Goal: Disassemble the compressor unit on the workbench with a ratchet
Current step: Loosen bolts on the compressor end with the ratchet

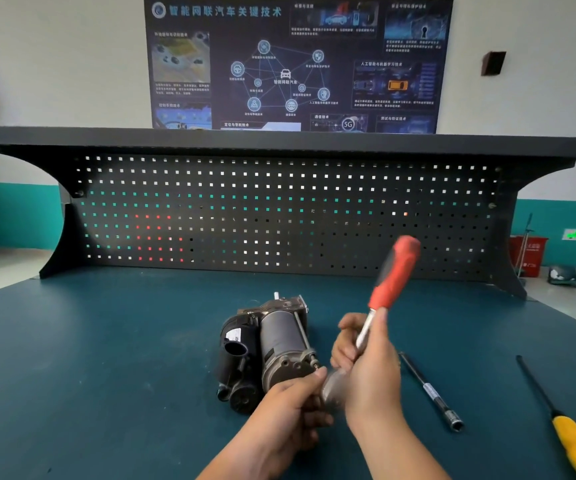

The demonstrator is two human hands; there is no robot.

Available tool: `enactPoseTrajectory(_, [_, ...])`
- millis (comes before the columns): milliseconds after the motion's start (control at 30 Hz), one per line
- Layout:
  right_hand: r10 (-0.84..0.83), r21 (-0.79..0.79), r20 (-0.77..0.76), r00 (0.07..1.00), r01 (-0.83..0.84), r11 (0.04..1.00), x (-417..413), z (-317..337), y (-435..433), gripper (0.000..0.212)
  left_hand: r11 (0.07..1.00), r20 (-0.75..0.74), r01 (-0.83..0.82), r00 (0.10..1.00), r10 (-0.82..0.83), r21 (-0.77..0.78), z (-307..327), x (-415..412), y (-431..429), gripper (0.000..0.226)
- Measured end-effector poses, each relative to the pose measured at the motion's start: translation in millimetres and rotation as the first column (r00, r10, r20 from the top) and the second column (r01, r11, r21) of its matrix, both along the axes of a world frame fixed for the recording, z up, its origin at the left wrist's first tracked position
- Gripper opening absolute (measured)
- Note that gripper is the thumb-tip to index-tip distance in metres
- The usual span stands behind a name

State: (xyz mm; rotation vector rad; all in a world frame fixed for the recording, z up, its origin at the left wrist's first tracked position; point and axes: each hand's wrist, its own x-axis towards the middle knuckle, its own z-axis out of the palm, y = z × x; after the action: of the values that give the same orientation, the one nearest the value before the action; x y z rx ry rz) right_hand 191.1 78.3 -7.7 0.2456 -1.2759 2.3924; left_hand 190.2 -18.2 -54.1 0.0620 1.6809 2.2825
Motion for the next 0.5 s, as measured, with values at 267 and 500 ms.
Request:
enactPoseTrajectory(267, [0.034, 0.638, -0.365, 0.931, 0.223, 0.737, 9, -7, -11, 0.049, 0.999, -0.034, 0.029, 0.999, -0.03, -0.024, -3, 0, 0, 0.009])
enactPoseTrajectory(500, [-0.07, 0.229, -0.142, 0.987, 0.101, 0.968, 14, -6, -16, 0.043, 1.0, -0.043, 0.0, 0.999, 0.0, -0.001, -6, -4, -1, 0.025])
